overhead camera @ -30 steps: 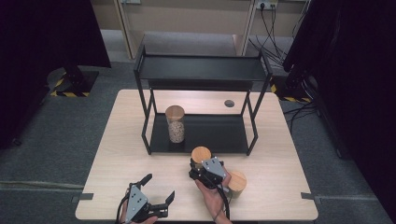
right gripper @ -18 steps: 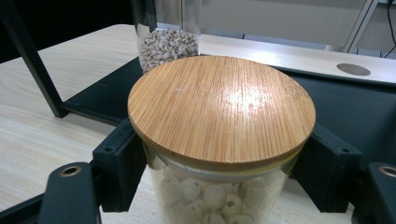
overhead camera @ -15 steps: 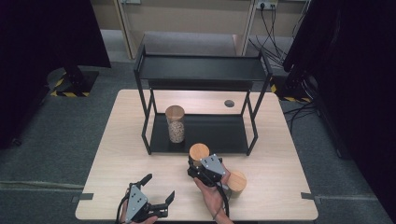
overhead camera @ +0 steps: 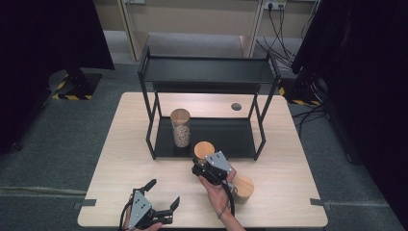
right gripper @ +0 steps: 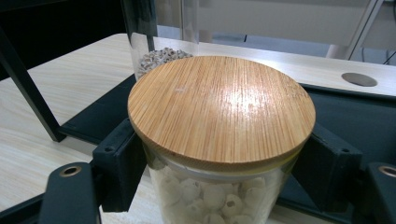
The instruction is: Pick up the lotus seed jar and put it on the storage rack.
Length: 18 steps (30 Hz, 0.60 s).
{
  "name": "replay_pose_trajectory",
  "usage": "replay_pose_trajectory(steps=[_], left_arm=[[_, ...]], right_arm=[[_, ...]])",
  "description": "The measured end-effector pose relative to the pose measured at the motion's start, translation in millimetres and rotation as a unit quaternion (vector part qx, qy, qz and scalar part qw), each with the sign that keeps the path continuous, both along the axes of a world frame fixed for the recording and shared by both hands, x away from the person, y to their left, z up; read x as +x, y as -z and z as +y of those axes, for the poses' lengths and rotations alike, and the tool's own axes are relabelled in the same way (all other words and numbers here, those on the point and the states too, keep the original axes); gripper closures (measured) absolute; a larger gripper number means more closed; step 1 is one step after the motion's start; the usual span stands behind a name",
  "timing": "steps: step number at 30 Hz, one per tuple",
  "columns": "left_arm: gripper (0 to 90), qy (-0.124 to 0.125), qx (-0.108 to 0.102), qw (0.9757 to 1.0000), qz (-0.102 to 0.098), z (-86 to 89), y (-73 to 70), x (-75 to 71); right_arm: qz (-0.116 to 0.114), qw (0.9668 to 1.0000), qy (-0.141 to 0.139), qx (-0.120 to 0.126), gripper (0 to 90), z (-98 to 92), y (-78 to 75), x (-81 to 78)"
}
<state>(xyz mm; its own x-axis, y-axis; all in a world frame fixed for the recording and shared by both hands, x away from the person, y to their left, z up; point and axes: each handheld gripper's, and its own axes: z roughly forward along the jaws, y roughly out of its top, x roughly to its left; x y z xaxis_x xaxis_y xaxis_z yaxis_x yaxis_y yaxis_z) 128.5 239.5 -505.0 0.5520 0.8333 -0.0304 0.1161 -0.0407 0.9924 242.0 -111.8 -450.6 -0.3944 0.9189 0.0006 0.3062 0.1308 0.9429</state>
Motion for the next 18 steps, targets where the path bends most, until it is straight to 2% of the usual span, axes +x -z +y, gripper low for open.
replay_pose_trajectory(steps=[10, 18], left_arm=[[1.1, 0.000, -0.001, 1.0000, -0.001, 0.8, -0.1, -0.2], [1.1, 0.000, 0.001, 1.0000, 0.000, 0.9, 0.0, 0.4]], right_arm=[[0.000, 1.0000, 0.002, -0.004, 25.4, 10.6, -3.7, 12.5], [0.001, 0.9999, 0.016, -0.005, 25.4, 15.7, -5.6, 25.1]])
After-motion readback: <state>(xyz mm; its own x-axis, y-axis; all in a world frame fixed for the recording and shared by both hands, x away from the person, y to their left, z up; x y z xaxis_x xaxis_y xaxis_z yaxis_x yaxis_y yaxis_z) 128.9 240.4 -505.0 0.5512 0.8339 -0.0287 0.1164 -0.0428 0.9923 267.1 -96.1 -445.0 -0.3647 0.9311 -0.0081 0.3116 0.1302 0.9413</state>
